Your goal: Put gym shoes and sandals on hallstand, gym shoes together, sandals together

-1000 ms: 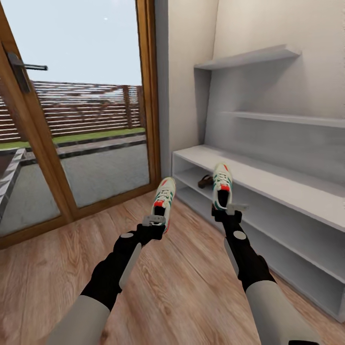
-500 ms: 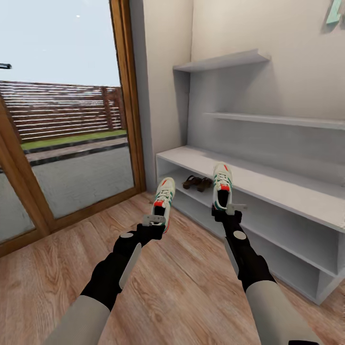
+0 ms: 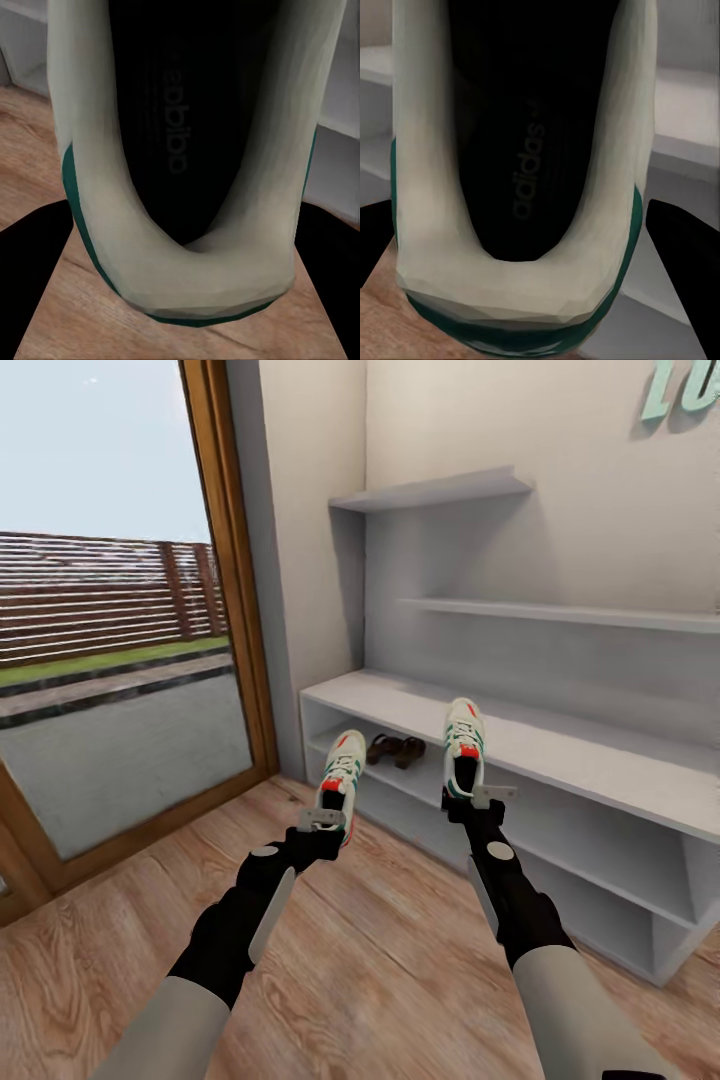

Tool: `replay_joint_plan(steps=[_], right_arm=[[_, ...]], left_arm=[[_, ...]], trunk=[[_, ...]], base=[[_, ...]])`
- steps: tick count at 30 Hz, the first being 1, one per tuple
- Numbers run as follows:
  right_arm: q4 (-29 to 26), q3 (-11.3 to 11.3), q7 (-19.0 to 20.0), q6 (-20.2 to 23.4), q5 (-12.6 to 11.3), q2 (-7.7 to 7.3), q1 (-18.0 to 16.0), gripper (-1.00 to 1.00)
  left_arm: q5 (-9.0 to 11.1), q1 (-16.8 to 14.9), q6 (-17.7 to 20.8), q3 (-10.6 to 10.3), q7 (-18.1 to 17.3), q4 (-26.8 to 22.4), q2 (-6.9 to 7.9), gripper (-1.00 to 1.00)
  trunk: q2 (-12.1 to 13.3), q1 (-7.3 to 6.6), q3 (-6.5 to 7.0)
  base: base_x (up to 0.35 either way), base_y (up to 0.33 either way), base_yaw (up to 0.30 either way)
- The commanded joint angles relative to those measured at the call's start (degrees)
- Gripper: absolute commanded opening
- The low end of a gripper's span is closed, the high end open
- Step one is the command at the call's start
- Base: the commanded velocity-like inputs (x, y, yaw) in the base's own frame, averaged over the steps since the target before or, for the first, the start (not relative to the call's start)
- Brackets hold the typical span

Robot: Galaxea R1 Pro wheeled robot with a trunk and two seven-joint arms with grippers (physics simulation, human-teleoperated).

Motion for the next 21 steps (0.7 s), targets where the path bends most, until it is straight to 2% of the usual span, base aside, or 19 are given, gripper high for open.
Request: replay_joint_plan(steps=[1,21], right_arm=[[0.0,-0.1,0.0,0.1,0.6,0.07,0.0,-1.0],[0.0,-0.1,0.0,0.1,0.6,0.09,0.0,-1.0]], left_arm=[[0.6,0.0,0.3,0.0,0.1,-0.1,0.02,-1.0],[0.6,0.0,0.3,0.0,0.1,-0.1,-0.01,-1.0]], trunk=[[0.0,0.01,-0.02],[0.0,0.01,0.6]], base=[[0.215,0.201,-0.249],[0.014,0.013,-0.249]])
